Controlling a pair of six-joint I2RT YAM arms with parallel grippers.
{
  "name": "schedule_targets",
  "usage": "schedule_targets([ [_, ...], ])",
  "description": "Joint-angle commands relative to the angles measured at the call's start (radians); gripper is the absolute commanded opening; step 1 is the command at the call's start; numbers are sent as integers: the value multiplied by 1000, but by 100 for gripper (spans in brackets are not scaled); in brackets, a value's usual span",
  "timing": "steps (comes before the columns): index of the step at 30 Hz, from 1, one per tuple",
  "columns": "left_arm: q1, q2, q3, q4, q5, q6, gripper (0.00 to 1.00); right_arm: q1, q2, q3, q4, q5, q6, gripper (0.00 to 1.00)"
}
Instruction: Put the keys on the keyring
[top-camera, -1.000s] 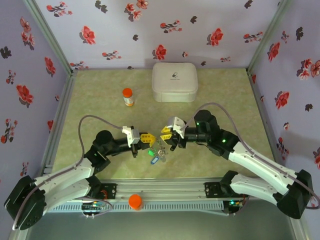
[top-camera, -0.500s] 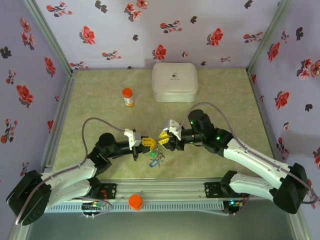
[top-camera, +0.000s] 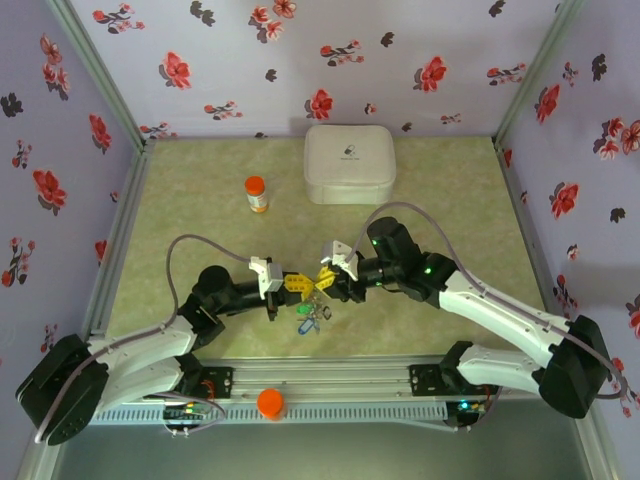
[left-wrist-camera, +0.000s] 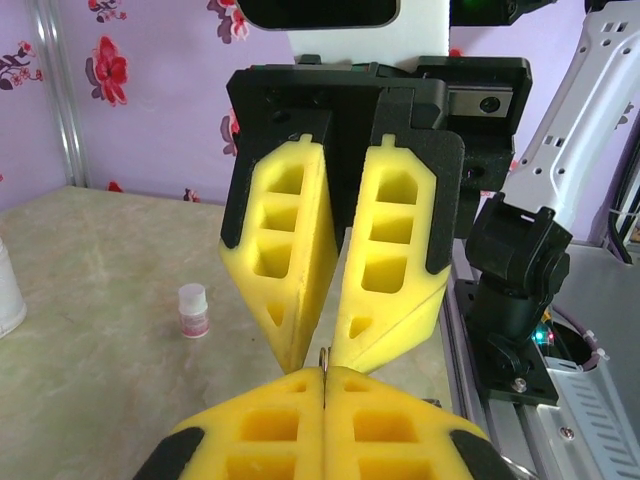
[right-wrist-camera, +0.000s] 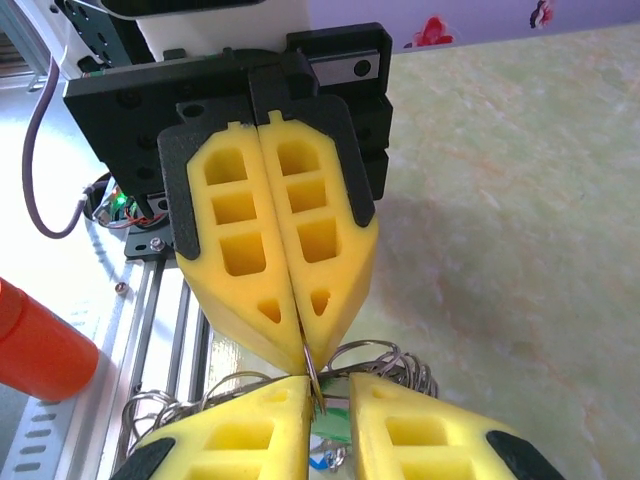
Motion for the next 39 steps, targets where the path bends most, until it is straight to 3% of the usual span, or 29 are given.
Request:
schedule_targets([
  [1, -10, 2, 19, 112, 23, -16, 0, 1, 13, 4, 23, -30, 11, 16],
  [5, -9, 4, 17, 130, 23, -23, 0, 1, 21, 2, 27, -43, 11, 7],
  [6, -10, 5, 20, 131, 23, -27, 0, 0, 24, 4, 24, -46, 10, 1],
  [9, -10, 2, 32, 86, 22, -33, 0, 0, 15, 18, -2, -53, 6, 0],
  [10, -10, -2, 43, 48, 8, -30, 5, 3, 13, 29, -14, -52, 4, 0],
  [11, -10, -13, 56, -15, -17, -26, 22, 6, 14, 46, -44, -39, -4, 0],
  [12, -10, -31, 59, -88, -31, -13, 30, 13, 17, 68, -93, -14, -25, 0],
  [14, -10, -76, 114, -263, -55, 32, 33, 29, 27, 115, -196, 54, -75, 0],
  [18, -10, -142, 171, -564, -90, 105, 30, 56, 57, 198, -350, 181, -124, 0],
  [22, -11, -147, 207, -696, -79, 131, 28, 85, 91, 266, -430, 251, -158, 0],
  [39, -16, -74, 241, -663, -24, 176, 25, 144, 160, 342, -448, 248, -151, 0],
])
